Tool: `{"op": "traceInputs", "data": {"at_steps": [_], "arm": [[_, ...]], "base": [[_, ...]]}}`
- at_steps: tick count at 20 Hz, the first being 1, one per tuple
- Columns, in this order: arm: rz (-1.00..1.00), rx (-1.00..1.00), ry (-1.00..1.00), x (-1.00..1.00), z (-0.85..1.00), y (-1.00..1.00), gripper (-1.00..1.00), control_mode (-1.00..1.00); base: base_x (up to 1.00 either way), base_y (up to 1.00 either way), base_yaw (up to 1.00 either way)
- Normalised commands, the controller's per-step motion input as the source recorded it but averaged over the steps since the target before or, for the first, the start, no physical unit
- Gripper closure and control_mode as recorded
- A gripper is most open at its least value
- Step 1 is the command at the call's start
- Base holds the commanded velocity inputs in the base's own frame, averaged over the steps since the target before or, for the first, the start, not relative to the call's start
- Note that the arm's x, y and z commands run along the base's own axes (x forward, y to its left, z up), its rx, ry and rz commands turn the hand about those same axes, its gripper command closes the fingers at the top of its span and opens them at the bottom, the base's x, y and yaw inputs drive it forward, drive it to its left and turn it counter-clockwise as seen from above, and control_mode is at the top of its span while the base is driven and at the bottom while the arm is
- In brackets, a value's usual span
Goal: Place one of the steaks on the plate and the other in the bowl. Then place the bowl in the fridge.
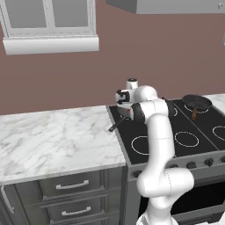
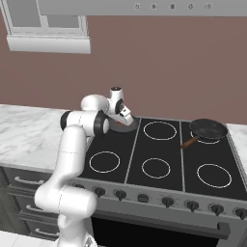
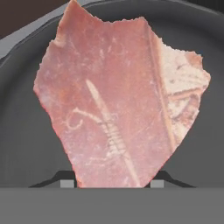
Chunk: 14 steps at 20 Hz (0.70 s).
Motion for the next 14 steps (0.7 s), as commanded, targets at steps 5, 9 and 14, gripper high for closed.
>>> {"op": "traceInputs", "data": {"at_steps": [5, 9, 14], "arm": [[0.00, 0.00, 0.00, 0.00, 0.00, 0.00, 1.00, -1.00], [0.00, 0.00, 0.00, 0.00, 0.00, 0.00, 1.00, -1.00], [0.00, 0.00, 0.00, -0.52, 0.25, 0.00, 1.00, -1.00]], "base": [[0.00, 0.00, 0.00], [0.00, 0.00, 0.00], [0.00, 0.00, 0.00]]}}
